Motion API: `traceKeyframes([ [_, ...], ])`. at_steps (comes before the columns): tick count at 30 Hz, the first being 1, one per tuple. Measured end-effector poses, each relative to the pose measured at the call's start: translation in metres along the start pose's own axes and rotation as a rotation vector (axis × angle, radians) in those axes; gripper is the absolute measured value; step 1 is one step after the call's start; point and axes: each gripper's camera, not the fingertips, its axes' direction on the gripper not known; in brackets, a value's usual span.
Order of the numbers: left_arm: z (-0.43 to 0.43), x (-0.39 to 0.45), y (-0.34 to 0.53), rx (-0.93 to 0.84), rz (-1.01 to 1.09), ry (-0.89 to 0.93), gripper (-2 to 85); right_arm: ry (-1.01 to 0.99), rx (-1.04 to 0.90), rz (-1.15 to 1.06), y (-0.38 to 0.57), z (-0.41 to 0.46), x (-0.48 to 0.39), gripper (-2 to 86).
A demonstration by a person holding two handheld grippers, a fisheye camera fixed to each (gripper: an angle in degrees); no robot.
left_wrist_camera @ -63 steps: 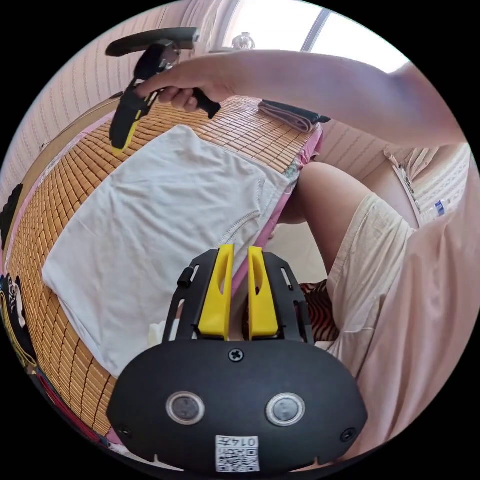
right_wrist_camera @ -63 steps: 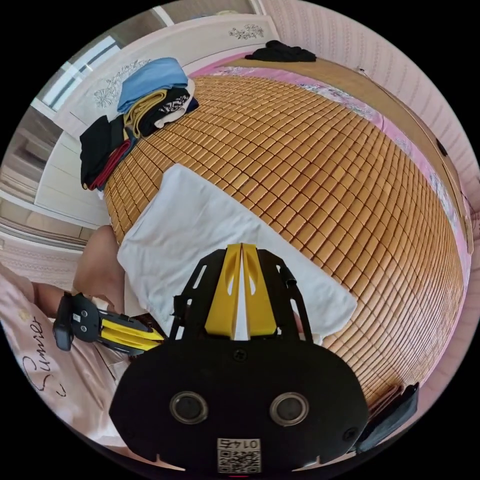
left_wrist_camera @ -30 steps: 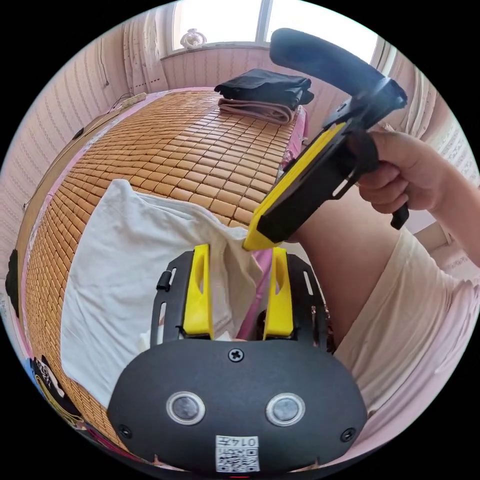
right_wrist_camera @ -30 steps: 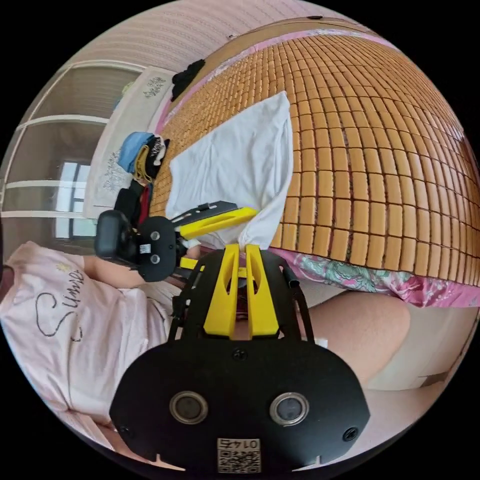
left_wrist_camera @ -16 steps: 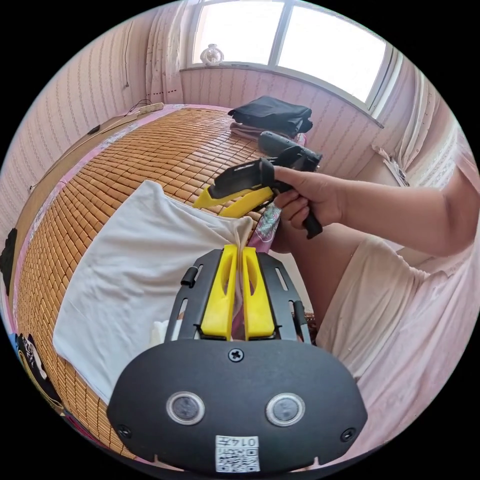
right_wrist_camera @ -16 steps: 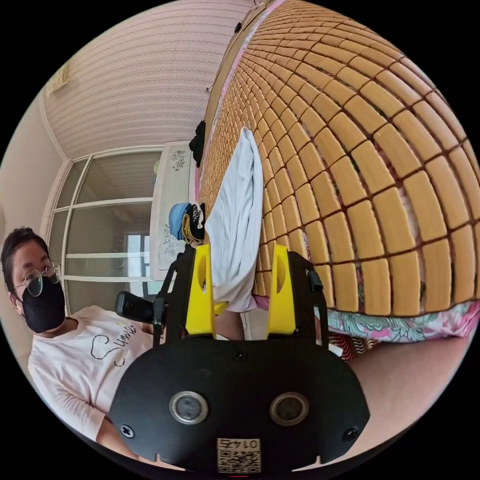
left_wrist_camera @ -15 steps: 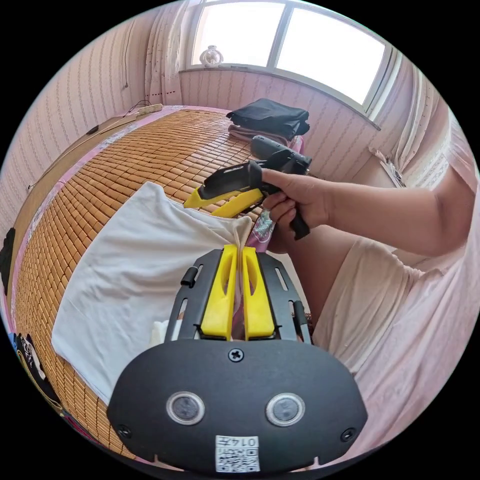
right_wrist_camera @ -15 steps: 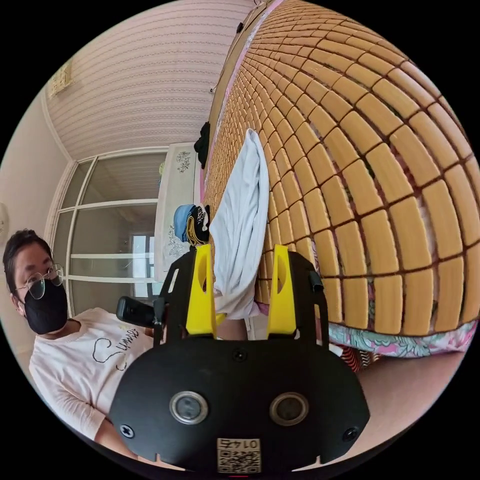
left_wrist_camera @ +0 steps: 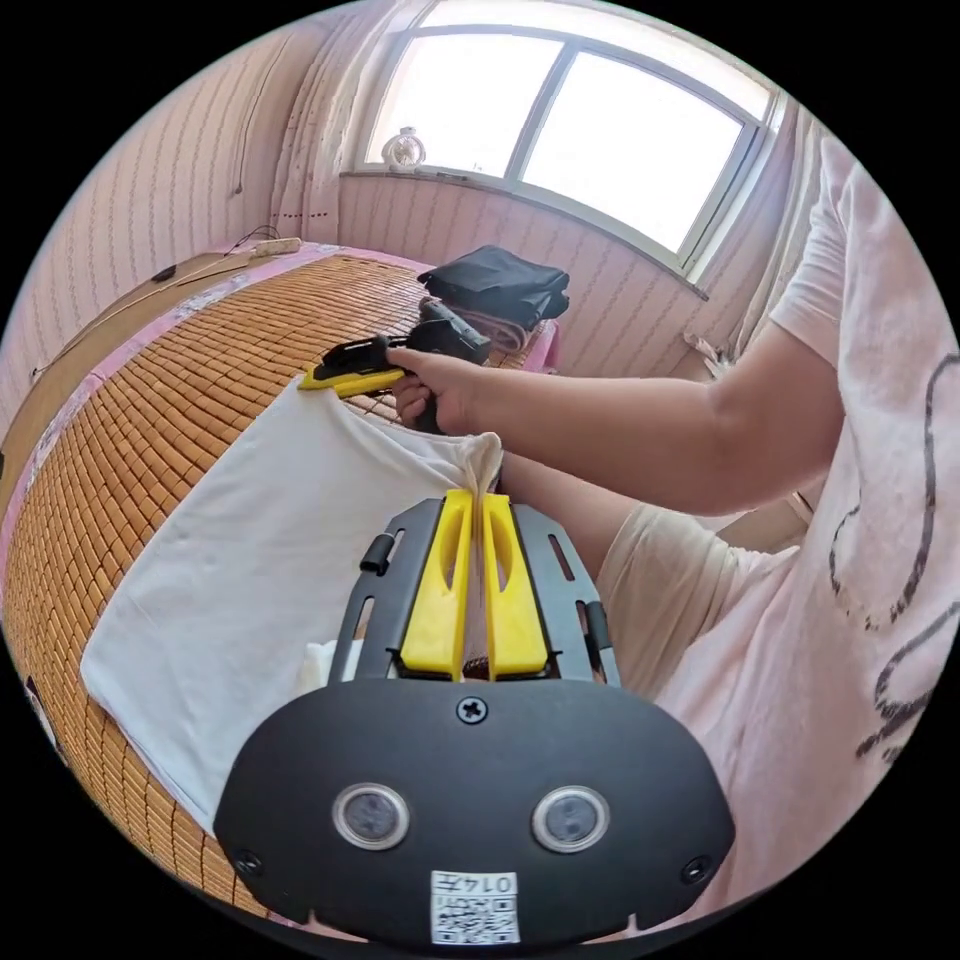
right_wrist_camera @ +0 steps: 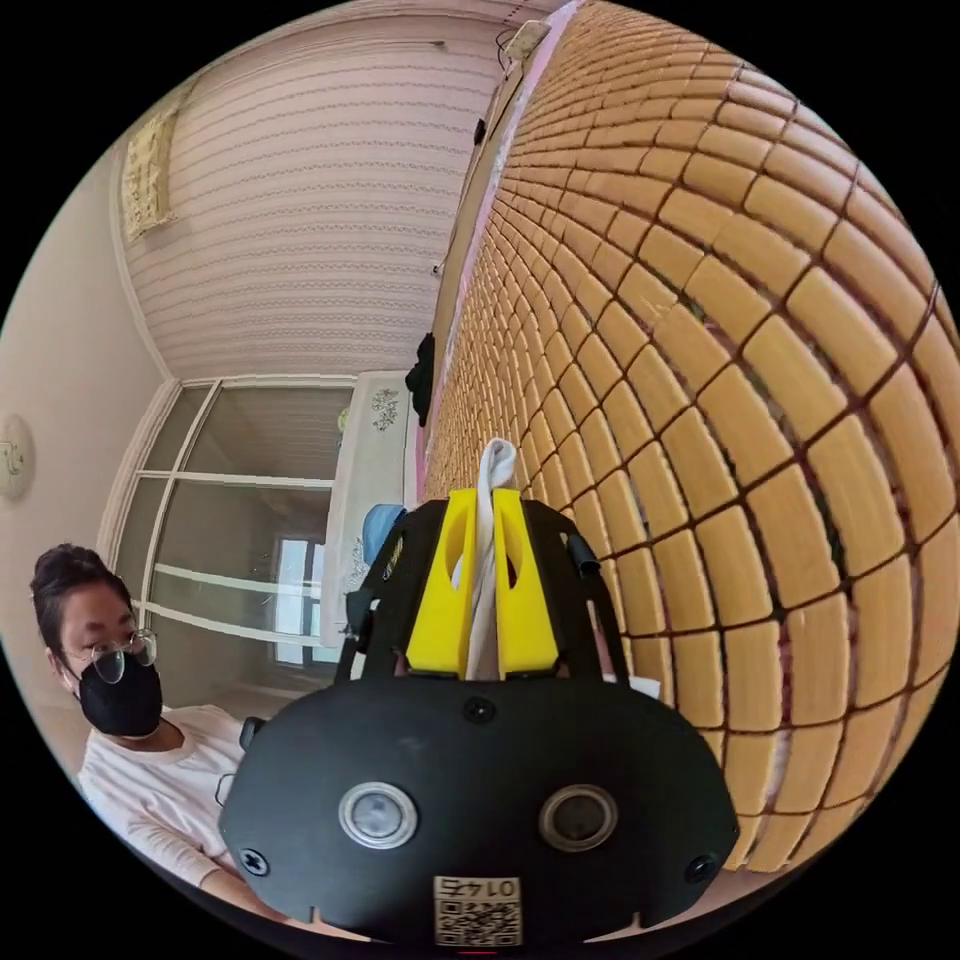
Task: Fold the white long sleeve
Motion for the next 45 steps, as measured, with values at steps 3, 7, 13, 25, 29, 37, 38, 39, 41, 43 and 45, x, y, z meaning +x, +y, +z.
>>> traceKeyframes([
  [3, -0.003, 0.002, -0.014, 0.079, -0.008, 0.049, -1.0, 0.027, 0.075, -0.074, -0.001, -0.036, -0.024, 1.1],
  [7, -0.007, 0.005, -0.030, 0.151, -0.001, 0.086, -1.0, 0.110, 0.127, -0.183, 0.002, -0.071, -0.063, 0.8],
  [13, -0.037, -0.020, -0.026, 0.204, -0.072, 0.096, -0.9, 0.252, 0.050, -0.318, 0.010, -0.044, -0.128, 0.8],
  [25, -0.091, -0.119, 0.091, -0.072, -0.591, -0.126, 3.0, 0.353, -0.338, -0.477, 0.067, 0.218, -0.186, 2.5],
  [29, -0.107, -0.135, 0.102, -0.082, -0.670, -0.181, 3.7, 0.550, -0.385, -0.634, 0.075, 0.235, -0.208, 3.3],
  [37, -0.086, -0.145, 0.062, -0.054, -0.661, -0.229, 7.5, 0.819, -0.520, -0.817, 0.089, 0.312, -0.219, 8.5],
  [38, -0.078, -0.145, 0.057, -0.078, -0.654, -0.229, 6.9, 0.846, -0.573, -0.813, 0.090, 0.327, -0.214, 7.2],
  [39, -0.069, -0.147, 0.053, -0.118, -0.656, -0.213, 5.9, 0.864, -0.645, -0.799, 0.091, 0.339, -0.208, 5.1],
  [41, -0.057, -0.150, 0.049, -0.195, -0.675, -0.194, 3.7, 0.857, -0.668, -0.813, 0.096, 0.343, -0.210, 2.3],
  [43, -0.058, -0.148, 0.043, -0.204, -0.642, -0.212, 0.6, 0.811, -0.633, -0.875, 0.104, 0.334, -0.223, 0.7],
  [45, -0.066, -0.142, 0.035, -0.203, -0.610, -0.221, -0.3, 0.750, -0.586, -0.942, 0.114, 0.317, -0.242, 0.0],
])
